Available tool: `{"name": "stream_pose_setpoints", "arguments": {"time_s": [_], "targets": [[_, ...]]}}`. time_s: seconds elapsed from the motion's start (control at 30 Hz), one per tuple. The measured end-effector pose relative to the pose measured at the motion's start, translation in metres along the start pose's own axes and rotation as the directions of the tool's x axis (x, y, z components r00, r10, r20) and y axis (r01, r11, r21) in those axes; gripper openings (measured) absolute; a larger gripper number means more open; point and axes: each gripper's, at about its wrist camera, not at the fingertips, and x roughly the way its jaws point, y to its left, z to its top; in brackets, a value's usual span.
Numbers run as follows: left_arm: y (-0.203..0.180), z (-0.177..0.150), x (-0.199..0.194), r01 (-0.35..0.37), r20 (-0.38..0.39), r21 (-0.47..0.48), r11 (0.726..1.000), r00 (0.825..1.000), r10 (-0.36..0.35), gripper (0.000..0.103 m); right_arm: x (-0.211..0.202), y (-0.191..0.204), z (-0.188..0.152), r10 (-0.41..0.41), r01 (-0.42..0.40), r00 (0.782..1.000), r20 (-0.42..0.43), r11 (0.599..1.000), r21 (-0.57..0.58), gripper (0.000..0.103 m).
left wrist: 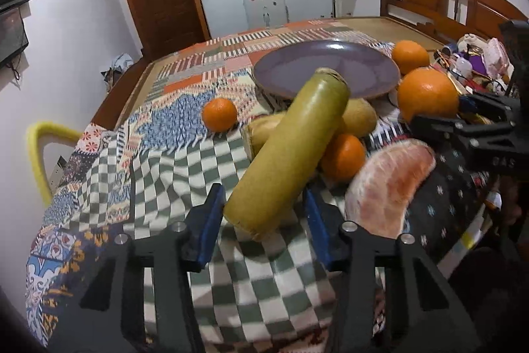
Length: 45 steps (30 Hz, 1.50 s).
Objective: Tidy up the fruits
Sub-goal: 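Grasp the yellow cylinder with the left tool while the right tool grasps a large orange, then carry both onto the purple plate and open both tools to release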
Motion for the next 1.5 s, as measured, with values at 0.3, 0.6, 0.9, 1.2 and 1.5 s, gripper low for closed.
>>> {"name": "stream_pose_setpoints", "arguments": {"time_s": [0.3,0.6,0.9,1.2,1.5], "targets": [[0.001,-0.009,-0.016,0.022,-0.046,-0.024,0.999,0.999,-0.023,0.043,-0.005,0.001,-0.004,0.013,-0.013,1.0,-0.014,1.0,-0.005,0.065],[-0.011,0.019,0.006,0.107,-0.081,0.035,0.994,0.991,-0.104,0.046,-0.007,-0.001,-0.004,0.033,-0.033,0.999,-0.028,0.999,0.005,0.065],[-0.017,0.026,0.011,0.126,-0.088,0.061,0.99,0.989,-0.12,0.043,-0.008,-0.001,-0.003,0.042,-0.042,0.999,-0.02,0.999,0.004,0.065],[-0.003,0.026,-0.004,0.146,-0.052,-0.031,0.989,0.988,-0.147,0.038,-0.02,0.002,0.008,0.027,-0.027,1.0,0.015,1.0,-0.012,0.064],[-0.002,0.048,-0.029,0.14,0.044,-0.048,0.989,0.99,-0.137,0.037,-0.038,0.004,0.028,-0.013,0.016,0.997,0.082,0.999,-0.037,0.064]]}}
